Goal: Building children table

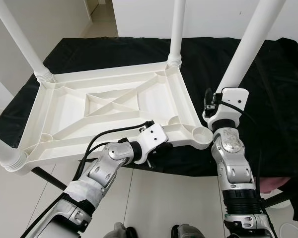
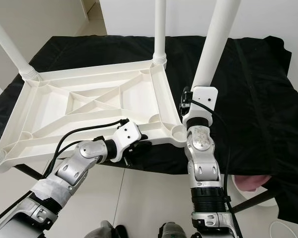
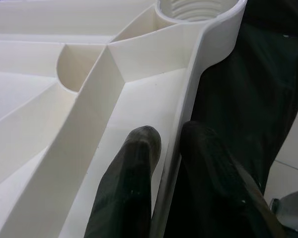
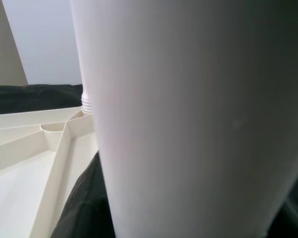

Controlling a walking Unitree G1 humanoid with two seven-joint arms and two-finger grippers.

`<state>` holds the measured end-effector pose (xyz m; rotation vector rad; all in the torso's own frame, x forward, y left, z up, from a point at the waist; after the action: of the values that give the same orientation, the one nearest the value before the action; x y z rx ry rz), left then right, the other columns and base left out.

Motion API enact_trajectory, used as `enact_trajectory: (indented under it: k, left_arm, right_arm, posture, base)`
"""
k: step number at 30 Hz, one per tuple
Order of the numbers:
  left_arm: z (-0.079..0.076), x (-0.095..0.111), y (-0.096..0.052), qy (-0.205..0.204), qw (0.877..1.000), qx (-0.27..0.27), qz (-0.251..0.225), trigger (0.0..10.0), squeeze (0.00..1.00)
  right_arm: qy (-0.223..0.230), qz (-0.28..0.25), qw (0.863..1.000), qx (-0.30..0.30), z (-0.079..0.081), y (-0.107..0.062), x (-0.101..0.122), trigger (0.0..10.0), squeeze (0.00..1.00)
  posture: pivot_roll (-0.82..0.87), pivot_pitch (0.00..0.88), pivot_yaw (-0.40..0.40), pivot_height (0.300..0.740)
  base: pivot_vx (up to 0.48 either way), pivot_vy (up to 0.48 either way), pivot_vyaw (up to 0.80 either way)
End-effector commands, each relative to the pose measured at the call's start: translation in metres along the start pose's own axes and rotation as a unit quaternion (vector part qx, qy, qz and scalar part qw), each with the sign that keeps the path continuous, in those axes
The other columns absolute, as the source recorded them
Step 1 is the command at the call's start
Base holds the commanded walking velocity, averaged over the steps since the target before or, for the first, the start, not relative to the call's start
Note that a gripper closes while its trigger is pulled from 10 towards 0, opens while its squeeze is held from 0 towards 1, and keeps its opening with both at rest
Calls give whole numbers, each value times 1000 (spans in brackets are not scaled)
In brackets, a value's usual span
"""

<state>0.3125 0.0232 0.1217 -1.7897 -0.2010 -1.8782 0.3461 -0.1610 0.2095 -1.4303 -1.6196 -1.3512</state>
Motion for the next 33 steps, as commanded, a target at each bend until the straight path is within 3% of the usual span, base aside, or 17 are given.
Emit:
enact_trajectory:
  k: [1,9,17,18,21,22,23,24,26,28,32,33]
  left_arm:
    - [7,-18,-13,8,999,6,34,0,0]
    - [22,-30,-28,21,998,31,55,0,0]
    - [40,-22,-30,9,996,79,41,118,0]
    - [43,-20,-31,9,996,85,39,10000,0]
    - [48,-8,-34,-15,994,109,11,10000,0]
    - [47,-4,-35,-32,993,112,-1,10000,310]
    - [47,-4,-35,-32,993,112,-1,10000,310]
    - [46,-2,-36,-42,993,113,-8,10000,1000]
    - [46,-2,-36,-42,993,113,-8,10000,1000]
    - [39,11,-37,-85,989,113,-44,10000,1000]
    - [36,24,-39,-81,986,127,-67,10000,1000]
    - [34,30,-40,-78,986,126,-77,10000,925]
  right_arm:
    - [-2,-4,1000,6,4,1,3,10000,0]
    - [-2,-5,1000,8,6,1,4,10000,0]
    - [1,-11,1000,24,11,1,6,10000,0]
    - [2,-13,999,29,12,0,7,10000,0]
    - [2,-14,999,49,17,-2,8,10000,0]
    - [2,-14,998,55,19,-2,8,10000,0]
    - [2,-14,998,55,19,-2,8,10000,0]
    - [2,-14,998,58,20,-3,7,10000,0]
    - [2,-14,998,58,20,-3,7,10000,0]
    - [5,-16,997,72,24,-4,8,10000,0]
    - [9,-17,996,83,28,-4,9,10000,0]
    - [10,-17,996,87,29,-4,9,10000,0]
  posture:
    - [-142,95,115,740]
    - [-120,96,108,740]
    - [-119,93,101,740]
    - [-119,93,101,740]
    - [-115,93,90,740]
    - [-115,93,90,740]
    - [-115,93,90,740]
    - [-115,93,90,740]
    - [-115,93,90,740]
    - [-106,90,80,740]
    - [-99,86,73,740]
    - [-92,82,67,740]
  base:
    - [0,0,0]
    - [0,0,0]
    - [0,0,0]
    - [0,0,0]
    - [0,0,0]
    - [0,0,0]
    - [0,0,0]
    - [0,0,0]
    - [0,0,0]
    - [0,0,0]
    - [0,0,0]
    - [0,0,0]
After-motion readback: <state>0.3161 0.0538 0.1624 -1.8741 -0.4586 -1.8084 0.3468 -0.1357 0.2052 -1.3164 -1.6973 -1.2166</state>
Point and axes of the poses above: a point about 5 cm out from each wrist's last joint towards the gripper, its own y axis pointing out of the wrist towards the gripper, its own x axis along the axis of the wrist's last joint, z = x × y, the point moved 3 cm from there along y, pointing out of the wrist towards the gripper, and after that the axes turned 15 degrees about -y, right-handed, at the moved point
